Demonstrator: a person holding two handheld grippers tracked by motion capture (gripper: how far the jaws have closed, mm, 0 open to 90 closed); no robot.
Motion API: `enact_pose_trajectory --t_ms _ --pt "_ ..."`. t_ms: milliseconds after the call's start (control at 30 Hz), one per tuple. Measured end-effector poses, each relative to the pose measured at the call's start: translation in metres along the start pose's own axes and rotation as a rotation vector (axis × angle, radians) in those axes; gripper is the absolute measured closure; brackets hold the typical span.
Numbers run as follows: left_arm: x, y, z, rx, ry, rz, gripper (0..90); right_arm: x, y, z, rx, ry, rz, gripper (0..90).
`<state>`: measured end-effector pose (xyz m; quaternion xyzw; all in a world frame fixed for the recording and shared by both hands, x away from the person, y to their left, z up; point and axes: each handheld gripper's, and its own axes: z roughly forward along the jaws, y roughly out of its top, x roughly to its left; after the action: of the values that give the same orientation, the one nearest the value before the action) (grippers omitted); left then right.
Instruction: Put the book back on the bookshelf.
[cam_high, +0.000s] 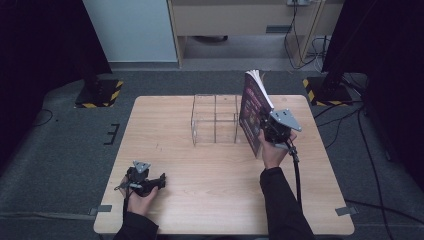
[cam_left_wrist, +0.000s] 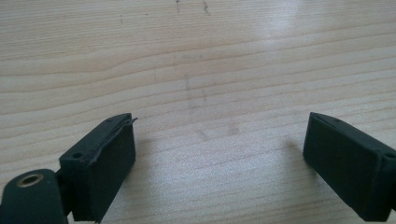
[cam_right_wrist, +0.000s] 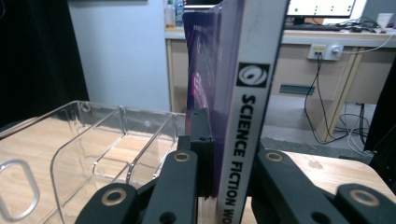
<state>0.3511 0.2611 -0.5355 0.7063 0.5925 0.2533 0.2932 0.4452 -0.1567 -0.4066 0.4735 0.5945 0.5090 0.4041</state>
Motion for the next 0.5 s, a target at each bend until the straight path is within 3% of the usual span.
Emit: enact_pose_trajectory --t_ms 267,500 --pt "0.0000 0.0000 0.0000 0.000 0.000 0.000 8.5 0.0017 -0.0027 0.0016 -0.025 -0.016 0.010 82.9" --pt "0.0000 0.0000 0.0000 0.000 0.000 0.000 8.5 0.0016 0.0003 0.0018 0.017 -0.016 0.005 79.7"
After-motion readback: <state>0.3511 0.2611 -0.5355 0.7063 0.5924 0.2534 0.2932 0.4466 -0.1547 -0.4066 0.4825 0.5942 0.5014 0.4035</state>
